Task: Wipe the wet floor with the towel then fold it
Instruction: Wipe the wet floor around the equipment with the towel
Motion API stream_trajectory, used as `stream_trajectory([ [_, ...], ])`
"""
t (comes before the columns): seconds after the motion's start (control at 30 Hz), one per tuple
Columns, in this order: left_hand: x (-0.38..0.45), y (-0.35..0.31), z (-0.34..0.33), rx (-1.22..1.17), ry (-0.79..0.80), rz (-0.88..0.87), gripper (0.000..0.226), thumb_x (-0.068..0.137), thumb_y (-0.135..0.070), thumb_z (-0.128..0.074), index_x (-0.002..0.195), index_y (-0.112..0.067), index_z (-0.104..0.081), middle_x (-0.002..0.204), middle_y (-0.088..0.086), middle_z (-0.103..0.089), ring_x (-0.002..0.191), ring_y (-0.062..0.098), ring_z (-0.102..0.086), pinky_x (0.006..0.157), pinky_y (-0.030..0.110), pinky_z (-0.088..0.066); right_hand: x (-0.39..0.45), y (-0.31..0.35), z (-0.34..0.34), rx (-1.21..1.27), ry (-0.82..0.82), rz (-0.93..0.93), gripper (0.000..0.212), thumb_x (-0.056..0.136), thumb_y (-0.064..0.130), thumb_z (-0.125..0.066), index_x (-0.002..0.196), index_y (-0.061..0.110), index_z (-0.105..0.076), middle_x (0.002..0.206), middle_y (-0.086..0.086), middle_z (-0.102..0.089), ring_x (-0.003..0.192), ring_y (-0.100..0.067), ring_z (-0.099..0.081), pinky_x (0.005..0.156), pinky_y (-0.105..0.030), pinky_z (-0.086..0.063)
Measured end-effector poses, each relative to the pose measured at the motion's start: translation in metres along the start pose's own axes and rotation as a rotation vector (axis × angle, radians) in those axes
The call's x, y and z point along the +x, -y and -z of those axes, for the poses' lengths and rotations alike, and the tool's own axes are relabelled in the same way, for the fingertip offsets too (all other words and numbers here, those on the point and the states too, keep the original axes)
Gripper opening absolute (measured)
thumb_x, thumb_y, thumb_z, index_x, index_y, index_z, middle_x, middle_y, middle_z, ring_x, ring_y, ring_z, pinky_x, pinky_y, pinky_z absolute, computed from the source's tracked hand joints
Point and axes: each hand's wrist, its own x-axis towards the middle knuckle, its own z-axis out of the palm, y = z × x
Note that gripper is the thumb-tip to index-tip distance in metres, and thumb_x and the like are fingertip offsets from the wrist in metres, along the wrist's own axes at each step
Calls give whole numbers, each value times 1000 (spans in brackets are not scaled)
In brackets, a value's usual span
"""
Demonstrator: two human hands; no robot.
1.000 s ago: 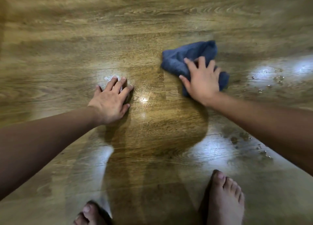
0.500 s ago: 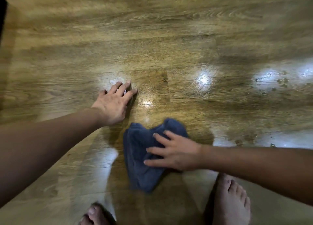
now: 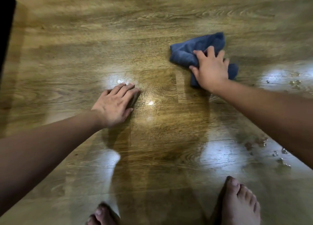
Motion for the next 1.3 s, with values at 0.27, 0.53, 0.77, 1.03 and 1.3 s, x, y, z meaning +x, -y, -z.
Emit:
stream_trajectory([
  [0.27, 1, 9, -1, -127, -123, -6, 63, 96, -57, -26, 151, -26, -22, 151, 4, -37, 129, 30, -43, 98, 51, -37, -131, 58, -16, -53, 83, 565, 64, 91, 53, -57, 149, 31, -41, 138, -11, -50, 117, -45, -46, 96, -56, -38],
  [0.53, 17, -25, 1, -91, -123, -11, 46, 93, -41, -50, 137, -30, -43, 150, 2, -38, 128, 28, -37, 92, 54, -36, -210, 46, -33, -188, 89, 1281, 47, 97, 39, -39, 142, 42, -51, 136, 5, -60, 120, -38, -60, 96, -46, -49],
  [0.77, -2, -45, -15, -32, -70, -90, 63, 89, -48, -53, 146, -33, -33, 158, 0, -28, 141, 24, -27, 95, 57, -36, -79, -61, -22, -69, -55, 783, 52, 91, 38, -54, 141, 26, -55, 129, -16, -60, 100, -46, -57, 79, -53, -50],
  [1.03, 10, -66, 3, 20, -88, -266, 62, 84, -40, -62, 141, -26, -43, 153, 6, -37, 138, 26, -31, 96, 58, -35, -32, -142, -9, 19, -54, -119, 53, 94, 52, -55, 143, 34, -41, 135, -15, -41, 119, -48, -41, 97, -62, -40],
  [1.3, 68, -137, 46, -379, -318, -158, 51, 94, -46, -34, 135, -20, -48, 141, 5, -48, 124, 29, -44, 91, 52, -33, -192, -62, -13, -64, 125, 299, 59, 90, 46, -57, 146, 32, -44, 134, -11, -48, 114, -41, -46, 94, -54, -39],
])
